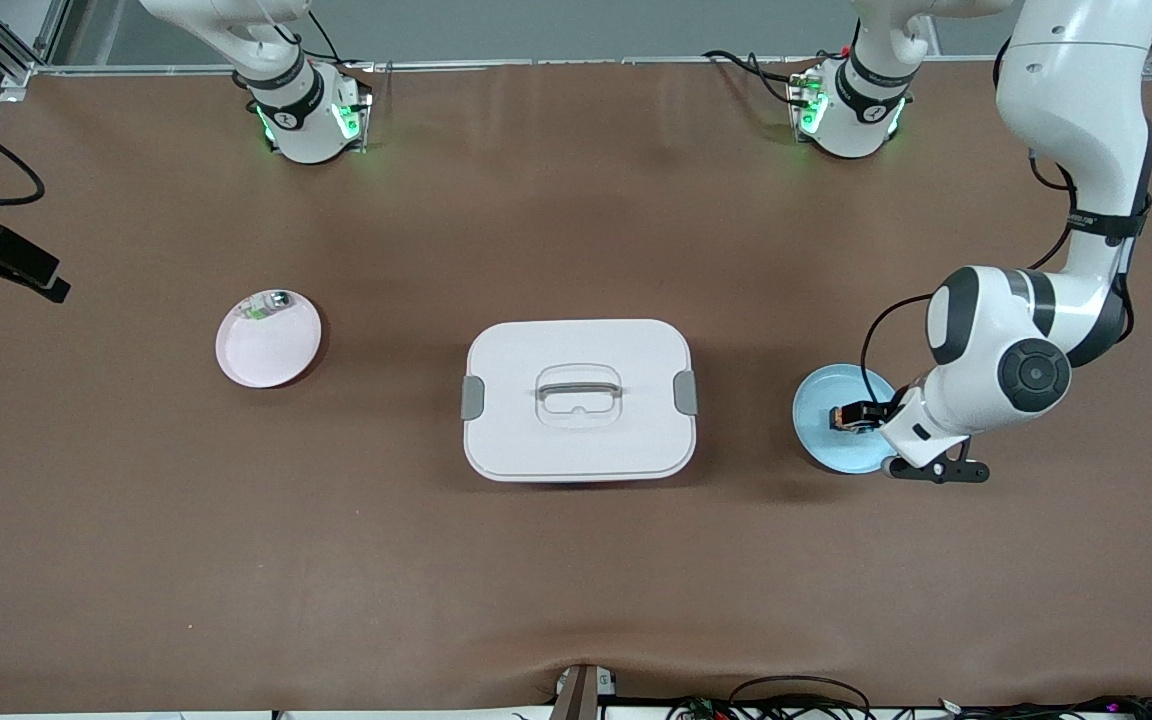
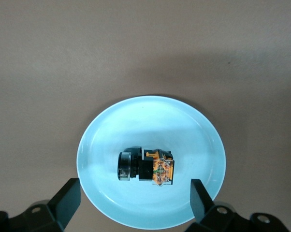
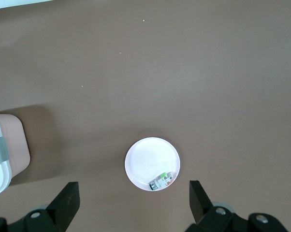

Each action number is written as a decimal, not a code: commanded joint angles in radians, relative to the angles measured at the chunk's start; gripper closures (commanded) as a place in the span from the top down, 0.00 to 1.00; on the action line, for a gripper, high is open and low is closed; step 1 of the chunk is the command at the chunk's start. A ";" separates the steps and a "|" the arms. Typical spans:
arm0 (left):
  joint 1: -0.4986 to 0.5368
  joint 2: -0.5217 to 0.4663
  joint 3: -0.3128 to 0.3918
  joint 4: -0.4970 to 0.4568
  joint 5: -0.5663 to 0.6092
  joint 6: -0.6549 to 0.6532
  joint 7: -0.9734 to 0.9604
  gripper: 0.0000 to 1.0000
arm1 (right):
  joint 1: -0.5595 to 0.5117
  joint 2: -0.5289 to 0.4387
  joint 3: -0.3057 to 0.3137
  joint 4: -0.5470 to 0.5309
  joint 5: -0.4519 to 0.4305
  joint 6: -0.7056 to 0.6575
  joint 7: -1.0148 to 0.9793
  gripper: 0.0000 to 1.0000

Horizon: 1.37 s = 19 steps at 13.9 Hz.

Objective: Transfer orange switch to right arm and place
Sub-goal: 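Lower the left gripper and close it on the orange switch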

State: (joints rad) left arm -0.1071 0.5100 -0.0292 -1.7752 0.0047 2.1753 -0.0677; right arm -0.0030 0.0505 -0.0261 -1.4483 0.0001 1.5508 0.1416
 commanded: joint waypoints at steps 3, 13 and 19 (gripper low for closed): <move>-0.005 0.039 -0.006 -0.012 0.000 0.026 -0.012 1.00 | -0.008 -0.011 0.003 0.005 0.015 -0.001 -0.004 1.00; -0.019 0.056 -0.008 -0.102 0.066 0.164 -0.012 1.00 | -0.019 -0.003 0.002 0.006 0.026 0.020 0.013 1.00; -0.014 0.076 -0.009 -0.121 0.070 0.216 -0.017 1.00 | -0.019 -0.004 0.003 0.022 0.026 0.009 0.013 1.00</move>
State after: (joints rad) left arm -0.1237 0.5814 -0.0356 -1.8825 0.0559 2.3625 -0.0676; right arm -0.0142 0.0501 -0.0299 -1.4355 0.0188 1.5692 0.1448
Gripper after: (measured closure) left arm 0.000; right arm 0.000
